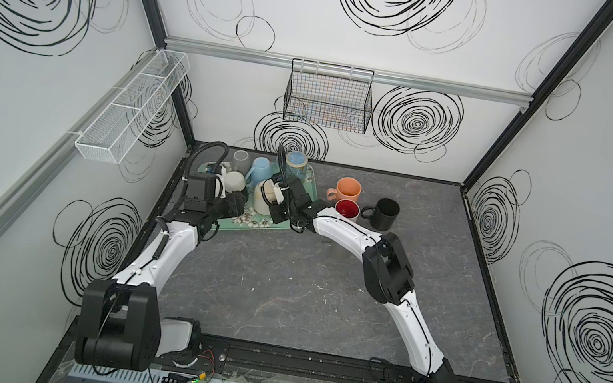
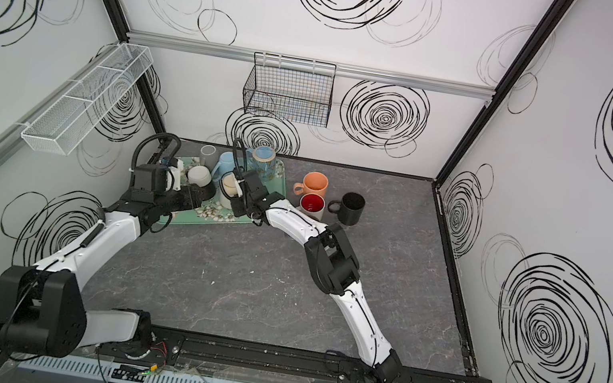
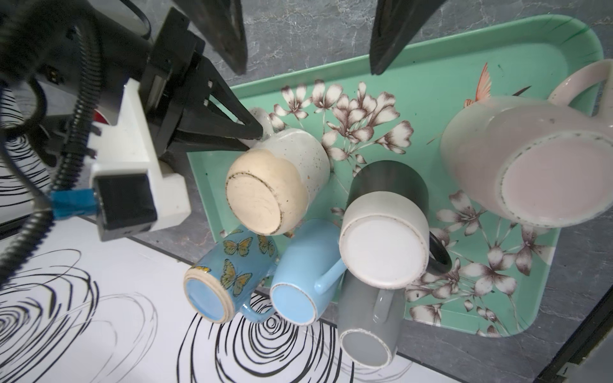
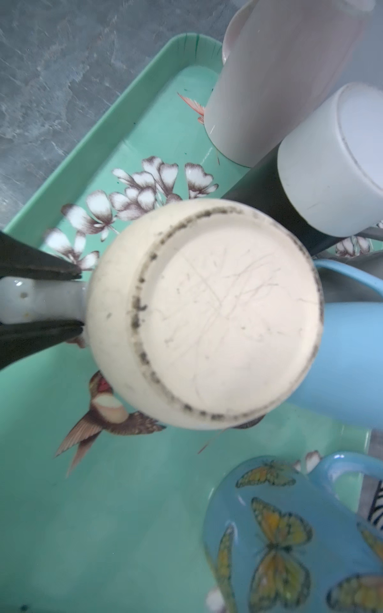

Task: Turn the mug right side up
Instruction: 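Grasp the cream mug's handle with the right gripper and lift it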

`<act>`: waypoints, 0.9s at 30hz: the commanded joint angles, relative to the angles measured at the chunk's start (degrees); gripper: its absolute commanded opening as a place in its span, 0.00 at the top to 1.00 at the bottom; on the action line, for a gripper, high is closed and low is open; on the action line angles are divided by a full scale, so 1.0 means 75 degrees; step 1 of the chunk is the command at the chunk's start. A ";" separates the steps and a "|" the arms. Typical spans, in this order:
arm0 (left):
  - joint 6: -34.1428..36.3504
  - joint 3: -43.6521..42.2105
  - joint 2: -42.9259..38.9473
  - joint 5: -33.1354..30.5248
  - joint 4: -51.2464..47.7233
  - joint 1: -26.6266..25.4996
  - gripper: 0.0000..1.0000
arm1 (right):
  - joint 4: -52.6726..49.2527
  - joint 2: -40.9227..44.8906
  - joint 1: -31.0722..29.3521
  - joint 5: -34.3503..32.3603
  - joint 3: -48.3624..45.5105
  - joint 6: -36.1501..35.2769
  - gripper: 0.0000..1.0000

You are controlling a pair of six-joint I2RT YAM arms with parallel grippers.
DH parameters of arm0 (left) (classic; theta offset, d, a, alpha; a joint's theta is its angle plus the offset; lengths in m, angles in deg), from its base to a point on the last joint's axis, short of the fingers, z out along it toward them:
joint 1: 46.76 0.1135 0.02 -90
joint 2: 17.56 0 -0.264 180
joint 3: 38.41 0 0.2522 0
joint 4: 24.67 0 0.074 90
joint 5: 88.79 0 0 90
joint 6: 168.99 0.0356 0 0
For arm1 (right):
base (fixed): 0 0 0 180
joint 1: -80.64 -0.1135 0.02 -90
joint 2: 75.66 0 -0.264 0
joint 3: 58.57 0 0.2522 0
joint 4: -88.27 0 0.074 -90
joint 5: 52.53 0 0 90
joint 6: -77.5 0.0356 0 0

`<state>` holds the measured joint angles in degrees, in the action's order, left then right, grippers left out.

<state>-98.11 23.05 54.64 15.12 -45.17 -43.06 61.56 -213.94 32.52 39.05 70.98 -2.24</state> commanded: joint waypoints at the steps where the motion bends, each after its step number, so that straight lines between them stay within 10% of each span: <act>1: -0.0385 -0.0362 -0.0491 0.0193 0.0755 -0.0132 0.38 | 0.1589 0.1320 0.0223 0.0517 -0.0560 0.0589 1.00; 8: -0.1828 -0.1342 -0.0862 0.0758 0.2540 -0.0659 0.35 | 0.4134 0.2484 0.0682 0.1140 -0.2779 0.2065 1.00; 27: -0.6593 -0.2544 0.1046 0.2955 0.9687 -0.0783 0.44 | 0.6947 0.3571 0.0908 0.2500 -0.4103 0.4478 1.00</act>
<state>-140.16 3.99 61.22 33.70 13.21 -48.55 101.31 -193.65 39.26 55.62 39.77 28.36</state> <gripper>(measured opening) 0.560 0.167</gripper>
